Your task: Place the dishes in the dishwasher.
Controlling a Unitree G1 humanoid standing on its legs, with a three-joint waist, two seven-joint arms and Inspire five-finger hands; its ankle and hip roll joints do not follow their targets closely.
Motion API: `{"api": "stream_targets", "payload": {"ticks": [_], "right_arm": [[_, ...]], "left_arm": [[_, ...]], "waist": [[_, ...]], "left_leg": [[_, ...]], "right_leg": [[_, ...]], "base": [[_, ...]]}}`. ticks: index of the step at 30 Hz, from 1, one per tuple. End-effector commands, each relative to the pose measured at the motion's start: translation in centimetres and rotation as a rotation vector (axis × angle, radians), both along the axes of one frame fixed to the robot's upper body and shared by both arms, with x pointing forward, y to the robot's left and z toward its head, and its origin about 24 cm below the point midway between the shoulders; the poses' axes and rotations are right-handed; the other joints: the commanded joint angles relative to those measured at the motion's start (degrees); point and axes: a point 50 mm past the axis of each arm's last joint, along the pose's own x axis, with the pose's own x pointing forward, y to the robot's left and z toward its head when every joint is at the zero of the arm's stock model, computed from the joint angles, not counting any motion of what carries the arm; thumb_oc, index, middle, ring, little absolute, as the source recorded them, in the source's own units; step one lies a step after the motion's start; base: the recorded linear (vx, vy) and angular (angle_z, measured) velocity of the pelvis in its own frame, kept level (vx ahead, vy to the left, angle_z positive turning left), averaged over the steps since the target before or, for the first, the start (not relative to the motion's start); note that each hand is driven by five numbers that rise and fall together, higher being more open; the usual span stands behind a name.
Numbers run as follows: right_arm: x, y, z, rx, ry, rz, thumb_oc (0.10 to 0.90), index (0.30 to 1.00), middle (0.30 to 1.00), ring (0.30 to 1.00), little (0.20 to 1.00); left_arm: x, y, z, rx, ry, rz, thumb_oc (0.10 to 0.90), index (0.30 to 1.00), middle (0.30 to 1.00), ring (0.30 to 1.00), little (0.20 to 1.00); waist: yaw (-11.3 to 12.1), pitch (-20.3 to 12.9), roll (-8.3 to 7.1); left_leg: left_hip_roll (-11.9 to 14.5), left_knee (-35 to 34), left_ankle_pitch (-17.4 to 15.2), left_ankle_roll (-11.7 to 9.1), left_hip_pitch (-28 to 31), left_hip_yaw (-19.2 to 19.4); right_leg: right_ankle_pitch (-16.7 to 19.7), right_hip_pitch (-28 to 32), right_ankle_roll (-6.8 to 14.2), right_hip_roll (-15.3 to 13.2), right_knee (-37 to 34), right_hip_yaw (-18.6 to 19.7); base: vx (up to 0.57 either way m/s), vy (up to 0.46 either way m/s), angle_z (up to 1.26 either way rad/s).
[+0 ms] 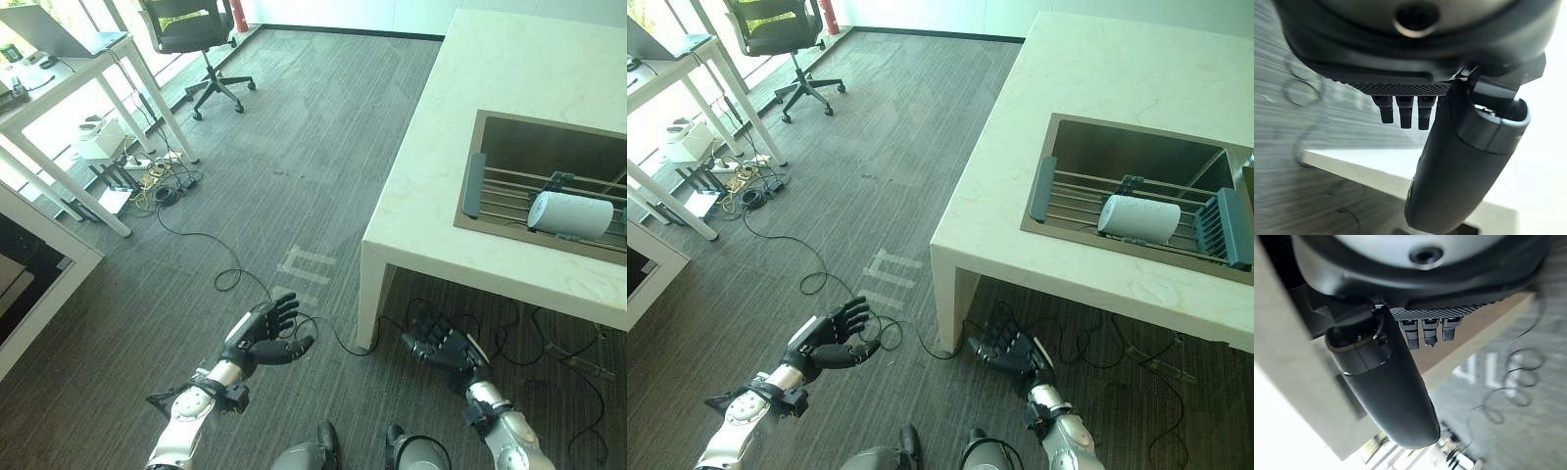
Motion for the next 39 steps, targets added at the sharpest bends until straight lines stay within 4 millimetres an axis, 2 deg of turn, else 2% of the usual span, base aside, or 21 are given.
{"api": "stream_targets", "payload": {"ticks": [1,7,9,11,12,14,16,17,18,20,22,24,26,27,29,31,32,33,35,38,39], "right_arm": [[2.4,-1.5,2.9,-0.060,-0.162,-0.041,0.800,0.900,0.900,0.900,0.900],[0.0,-3.6,0.0,-0.106,-0.003,-0.149,0.800,0.900,0.900,0.900,0.900],[-0.6,-4.0,-0.7,-0.021,0.029,-0.227,0.800,0.900,0.900,0.900,0.900],[-0.3,-3.3,-0.5,-0.038,0.013,-0.182,0.800,0.900,0.900,0.900,0.900],[0.2,-2.8,-0.5,-0.038,0.008,-0.158,0.800,0.900,0.900,0.900,0.900],[0.5,-2.4,-0.6,-0.050,0.017,-0.148,0.800,0.900,0.900,0.900,0.900],[0.1,-2.4,-1.4,-0.078,0.065,-0.153,0.800,0.900,0.900,0.900,0.900],[-0.3,-2.5,-1.8,-0.083,0.092,-0.166,0.800,0.900,0.900,0.900,0.900],[-1.4,-2.8,-2.8,-0.074,0.152,-0.193,0.800,0.900,0.900,0.900,0.900],[-2.8,-3.0,-4.1,-0.065,0.222,-0.207,0.800,0.900,0.900,0.900,0.900],[-3.4,-3.0,-4.5,-0.056,0.243,-0.209,0.800,0.900,0.900,0.900,0.900],[-4.1,-3.0,-5.0,-0.044,0.275,-0.191,0.800,0.900,0.900,0.900,0.900],[-3.6,-2.9,-4.8,-0.047,0.277,-0.135,0.800,0.900,0.900,0.900,0.900],[-3.7,-3.3,-4.8,-0.054,0.297,-0.125,0.800,0.900,0.900,0.900,0.900],[-4.6,-4.2,-5.0,-0.059,0.330,-0.143,0.800,0.900,0.900,0.900,0.900],[-5.3,-4.7,-5.3,-0.089,0.376,-0.114,0.800,0.900,0.900,0.900,0.900],[-5.4,-4.8,-5.4,-0.090,0.385,-0.116,0.800,0.900,0.900,0.900,0.900],[-5.3,-4.8,-5.5,-0.090,0.395,-0.121,0.800,0.900,0.900,0.900,0.900],[-5.4,-4.9,-5.6,-0.089,0.413,-0.138,0.800,0.900,0.900,0.900,0.900],[-5.6,-4.9,-5.9,-0.085,0.451,-0.171,0.800,0.900,0.900,0.900,0.900],[-5.9,-4.8,-6.1,-0.082,0.472,-0.188,0.800,0.900,0.900,0.900,0.900]], "left_arm": [[0.8,-0.4,1.2,0.043,-0.084,-0.031,0.800,0.900,0.900,0.900,0.900],[-1.0,0.0,-2.2,0.071,0.070,0.030,0.800,0.900,0.900,0.900,0.900],[-1.7,0.3,-3.5,0.119,0.120,0.081,0.800,0.900,0.900,0.900,0.900],[-2.1,1.0,-4.1,0.326,0.127,0.086,0.800,0.900,0.900,0.900,0.900],[-2.2,1.4,-4.6,0.362,0.165,0.089,0.800,0.900,0.900,0.900,0.900],[-2.6,1.7,-5.4,0.333,0.221,0.140,0.800,0.900,0.900,0.900,0.900],[-3.9,1.9,-6.9,0.282,0.311,0.213,0.800,0.900,0.900,0.900,0.900],[-4.6,1.8,-7.5,0.271,0.345,0.232,0.800,0.900,0.900,0.900,0.900],[-5.9,1.7,-8.5,0.249,0.410,0.263,0.800,0.900,0.900,0.900,0.900],[-7.4,1.8,-9.4,0.228,0.474,0.333,0.800,0.900,0.900,0.900,0.900],[-8.0,2.1,-9.7,0.217,0.510,0.373,0.800,0.900,0.900,0.900,0.900],[-9.2,3.1,-10.0,0.353,0.586,0.413,0.800,0.900,0.900,0.900,0.900],[-11.0,3.5,-10.7,0.383,0.707,0.491,0.800,0.900,0.900,0.900,0.900],[-12.9,3.1,-11.5,0.355,0.808,0.537,0.800,0.900,0.900,0.900,0.900],[-14.3,2.1,-12.1,0.307,0.880,0.558,0.800,0.900,0.900,0.900,0.900],[-14.8,1.7,-12.4,0.250,0.899,0.639,0.800,0.900,0.900,0.900,0.900],[-14.9,1.8,-12.3,0.243,0.896,0.652,0.800,0.900,0.900,0.900,0.900],[-15.1,1.9,-12.3,0.226,0.893,0.678,0.800,0.900,0.900,0.900,0.900],[-15.5,1.9,-12.4,0.182,0.892,0.720,0.800,0.900,0.900,0.900,0.900],[-15.0,2.2,-12.2,0.131,0.858,0.789,0.800,0.900,0.900,0.900,0.900],[-14.4,2.5,-11.9,0.210,0.802,0.757,0.800,0.900,0.900,0.900,0.900]], "waist": [[0.34,-2.16,-0.27],[-0.19,-1.71,-0.67],[-0.52,-1.04,-0.88],[-0.94,0.41,-0.43],[-1.07,1.96,0.24],[-0.64,2.90,0.29],[-0.34,3.33,0.11],[-0.24,3.30,-0.42],[-0.06,2.92,-1.63],[-0.02,2.46,-2.51],[0.13,2.28,-2.57],[0.80,1.80,-2.55],[0.14,1.98,-2.04],[0.00,2.26,-2.72],[0.43,2.65,-3.25],[2.20,2.76,-2.84],[2.62,2.73,-2.05],[3.14,2.38,-0.80],[3.96,2.23,0.61],[4.12,2.00,1.29],[3.97,1.56,1.59]], "left_leg": [[2.85,5.35,-11.60,-2.14,2.49,2.49],[2.97,5.35,-12.56,-1.33,3.21,4.38],[3.22,5.35,-13.12,-0.86,3.92,5.33],[4.48,5.35,-12.84,-0.14,3.68,6.82],[5.66,5.35,-12.45,0.11,3.26,6.40],[6.25,5.35,-12.14,0.36,3.02,6.38],[6.71,5.35,-12.12,-0.02,3.46,5.67],[6.53,5.35,-12.13,-0.38,3.94,5.39],[6.46,5.35,-12.68,-1.08,4.95,5.20],[7.28,5.35,-13.88,-2.14,6.63,4.61],[8.25,5.35,-13.98,-2.74,7.37,4.36],[10.84,5.35,-12.41,-4.30,7.87,4.06],[14.50,5.35,-10.67,-6.34,10.01,3.17],[15.72,5.35,-6.73,-7.06,10.76,3.56],[15.62,9.29,-0.98,-7.22,7.89,4.41],[6.85,6.22,-3.66,-5.06,5.84,0.27],[5.73,5.35,-5.72,-4.72,5.04,-1.67],[5.40,5.35,-7.13,-4.95,2.56,-5.00],[5.55,5.35,-6.32,-6.13,-1.16,-9.09],[6.50,5.35,-6.25,-6.55,-1.92,-9.18],[6.86,5.35,-6.74,-6.64,-2.03,-8.75]], "right_leg": [[-3.27,-0.73,2.99,1.90,1.39,-1.97],[-2.85,-0.69,3.71,1.54,1.39,-1.98],[-2.93,0.06,3.87,1.86,1.39,-2.31],[-1.95,0.09,3.33,3.33,1.39,-5.36],[0.63,-0.90,3.66,3.64,1.39,-6.73],[1.76,-2.48,4.60,1.15,3.96,-7.43],[3.61,-1.92,5.64,-1.62,1.56,-7.18],[3.88,-2.27,6.11,-3.95,1.39,-6.41],[5.19,-4.04,7.48,-8.51,1.39,-4.43],[7.40,-6.03,9.45,-12.62,1.39,-1.68],[7.38,-5.90,9.90,-13.20,1.39,-1.22],[4.12,-3.20,9.80,-11.71,1.39,-3.05],[0.97,-1.59,6.87,-7.60,1.39,-3.20],[-0.64,0.12,4.67,-5.92,1.39,-2.95],[-2.77,2.28,1.81,-4.67,1.39,-3.91],[-3.78,2.67,1.20,-3.15,1.39,-2.83],[-3.85,2.47,1.41,-2.11,1.39,-2.46],[-3.89,1.85,1.60,-0.67,1.39,-2.14],[-4.34,1.96,1.82,0.73,1.39,-1.49],[-5.33,2.48,2.02,0.12,1.39,-1.79],[-5.38,2.27,2.23,-0.34,1.39,-2.27]], "base": [[0.00,0.060,-0.11],[0.00,0.065,-0.21],[-0.01,0.080,-0.23],[-0.15,0.014,-0.63],[-0.23,-0.085,-0.58],[-0.17,-0.183,-0.41],[-0.03,-0.294,-0.25],[0.04,-0.459,-0.22],[0.07,-0.521,-0.17],[0.14,-0.627,-0.04],[0.13,-0.544,0.12],[0.15,-0.799,0.16],[0.16,-0.801,-0.11],[0.18,-0.591,-0.41],[0.25,-0.531,-0.12],[0.31,-0.230,0.14],[0.22,0.002,-0.41],[0.15,0.066,-0.68],[0.19,0.099,-0.52],[0.19,0.156,-0.31],[0.10,0.143,-0.51]]}}
